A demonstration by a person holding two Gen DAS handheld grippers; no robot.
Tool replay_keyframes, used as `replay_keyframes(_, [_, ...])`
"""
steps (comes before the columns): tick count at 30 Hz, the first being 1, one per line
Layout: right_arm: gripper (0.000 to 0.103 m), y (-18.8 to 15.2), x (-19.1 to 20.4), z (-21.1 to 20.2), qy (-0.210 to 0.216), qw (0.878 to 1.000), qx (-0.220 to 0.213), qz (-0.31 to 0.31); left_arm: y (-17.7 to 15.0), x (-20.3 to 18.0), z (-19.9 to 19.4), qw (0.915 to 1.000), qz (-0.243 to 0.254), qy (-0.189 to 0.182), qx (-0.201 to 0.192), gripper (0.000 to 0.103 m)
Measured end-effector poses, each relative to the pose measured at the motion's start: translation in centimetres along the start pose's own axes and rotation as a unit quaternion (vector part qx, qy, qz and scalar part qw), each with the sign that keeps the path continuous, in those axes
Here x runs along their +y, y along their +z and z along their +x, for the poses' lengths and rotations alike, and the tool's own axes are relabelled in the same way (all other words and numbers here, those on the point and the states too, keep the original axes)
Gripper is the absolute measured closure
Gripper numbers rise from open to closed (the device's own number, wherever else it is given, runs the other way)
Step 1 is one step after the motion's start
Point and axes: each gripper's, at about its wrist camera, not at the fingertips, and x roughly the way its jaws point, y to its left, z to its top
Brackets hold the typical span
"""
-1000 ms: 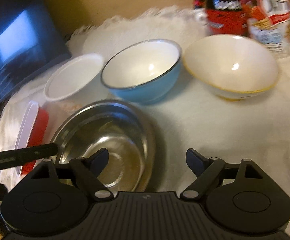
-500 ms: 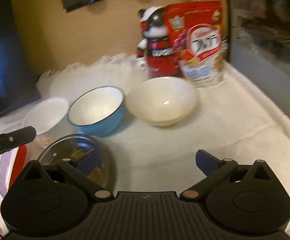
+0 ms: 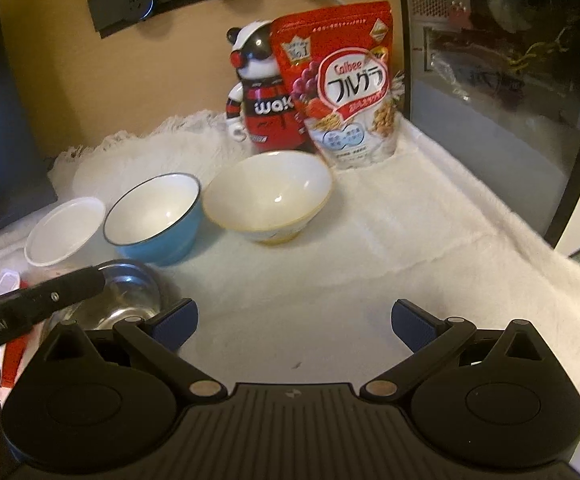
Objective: Organize plates and bowls
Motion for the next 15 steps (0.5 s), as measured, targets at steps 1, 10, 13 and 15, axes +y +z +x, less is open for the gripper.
replay_keyframes(1, [0.0, 0.3, -0.3, 0.2, 0.002, 1.0, -0.001, -0.005, 0.0, -0.3, 0.4, 1.0, -0.005, 0.006, 0.006, 0.088])
replay_keyframes(10, [0.0, 3.1, -4.7, 8.3, 0.116, 0.991, 0.066, -0.02, 0.6, -2.4, 5.8, 0.9906, -0.087, 0.101, 0.031, 0.087])
replay_keyframes(13, [0.0, 3.8, -7.2, 11.2, 0.142, 0.986, 0.091, -0.011, 1.1, -3.4, 7.9, 0.9834, -0.111, 0.138, 0.042, 0.087])
replay_keyframes(15, [0.0, 4.2, -8.4, 13.0, 0.161, 0.981, 0.108, -0.014, 1.4, -4.0, 9.0, 0.9758, -0.133, 0.167, 0.046, 0.087])
